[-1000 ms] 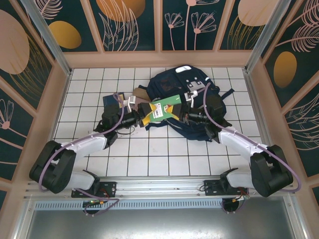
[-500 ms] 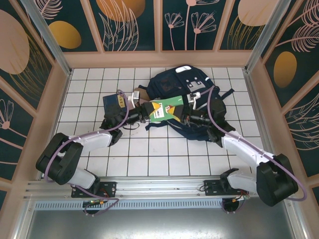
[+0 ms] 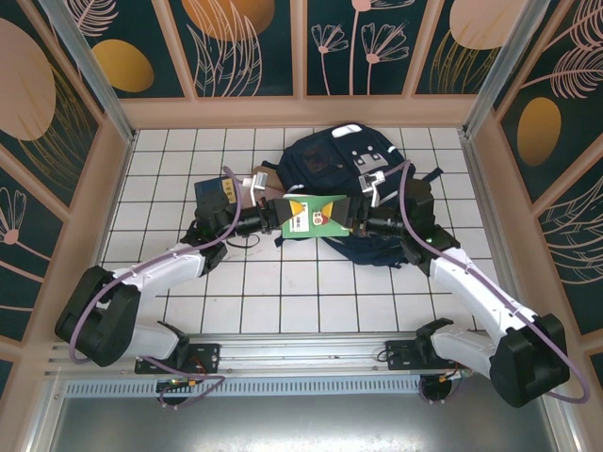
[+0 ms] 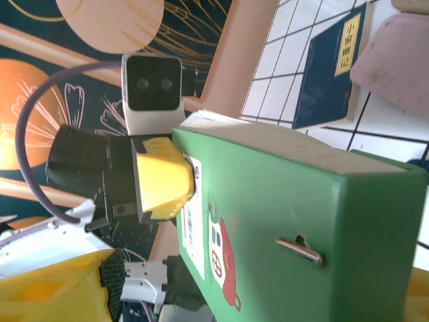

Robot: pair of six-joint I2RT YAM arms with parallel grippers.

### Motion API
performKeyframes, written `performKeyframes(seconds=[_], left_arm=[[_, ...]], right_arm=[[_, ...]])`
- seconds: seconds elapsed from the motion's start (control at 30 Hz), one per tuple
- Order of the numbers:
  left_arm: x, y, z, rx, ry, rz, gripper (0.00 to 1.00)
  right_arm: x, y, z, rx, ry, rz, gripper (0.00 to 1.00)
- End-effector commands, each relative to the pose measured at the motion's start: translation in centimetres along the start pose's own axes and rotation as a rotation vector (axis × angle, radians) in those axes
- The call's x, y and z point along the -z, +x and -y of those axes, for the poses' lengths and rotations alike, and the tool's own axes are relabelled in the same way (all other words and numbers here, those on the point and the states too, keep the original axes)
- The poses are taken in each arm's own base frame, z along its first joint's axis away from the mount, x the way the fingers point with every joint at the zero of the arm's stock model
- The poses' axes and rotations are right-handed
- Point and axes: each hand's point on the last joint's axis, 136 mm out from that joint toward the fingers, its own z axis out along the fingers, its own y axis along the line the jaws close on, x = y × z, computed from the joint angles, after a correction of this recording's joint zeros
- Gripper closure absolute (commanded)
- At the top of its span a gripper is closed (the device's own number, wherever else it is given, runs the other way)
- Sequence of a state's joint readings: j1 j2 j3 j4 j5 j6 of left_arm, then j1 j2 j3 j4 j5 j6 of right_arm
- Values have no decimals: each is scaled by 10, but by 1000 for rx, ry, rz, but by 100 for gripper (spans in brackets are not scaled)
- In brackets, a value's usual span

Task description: Pack the student bag

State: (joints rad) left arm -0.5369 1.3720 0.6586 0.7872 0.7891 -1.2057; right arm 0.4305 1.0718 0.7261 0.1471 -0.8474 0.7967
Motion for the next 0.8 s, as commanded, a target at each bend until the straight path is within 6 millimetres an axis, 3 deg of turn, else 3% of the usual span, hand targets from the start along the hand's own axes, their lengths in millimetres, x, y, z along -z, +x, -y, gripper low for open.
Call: performKeyframes(seconds=[0.0, 0.1, 0.33, 0.4, 0.47, 0.5, 0.53, 0.57, 0.6, 0.67, 0.77], left_arm=[[0, 3, 16, -82, 24, -42, 100], [-1, 2, 15, -74, 24, -36, 100], [-10, 9, 20, -38, 91, -80, 100], [-16, 14, 21, -44, 89, -102, 100], [-20, 13, 18, -44, 71, -104, 100], [-21, 11, 15, -40, 51, -102, 89], [-23, 8, 9, -43, 7, -94, 70], [-24, 2, -1, -56, -60, -76, 52], [-25, -4, -9, -71, -121, -57, 41], [-29, -19, -24, -117, -236, -29, 29], [-47, -47, -38, -172, -370, -43, 27]], right_arm=[[8, 2, -33, 100, -94, -33, 31], [8, 3, -36, 85, -127, -25, 44], [-4, 5, -26, 32, -141, -6, 58], [-8, 7, -24, 27, -136, -1, 67], [-8, 8, -18, 28, -112, 4, 82], [-7, 7, -13, 29, -78, 14, 89], [-3, 3, -7, 36, -20, 38, 98], [3, -2, 4, 34, 62, 72, 100], [12, -11, 18, 26, 160, 123, 100], [47, -31, 48, -13, 396, 274, 100], [109, -52, 62, -49, 617, 496, 100]])
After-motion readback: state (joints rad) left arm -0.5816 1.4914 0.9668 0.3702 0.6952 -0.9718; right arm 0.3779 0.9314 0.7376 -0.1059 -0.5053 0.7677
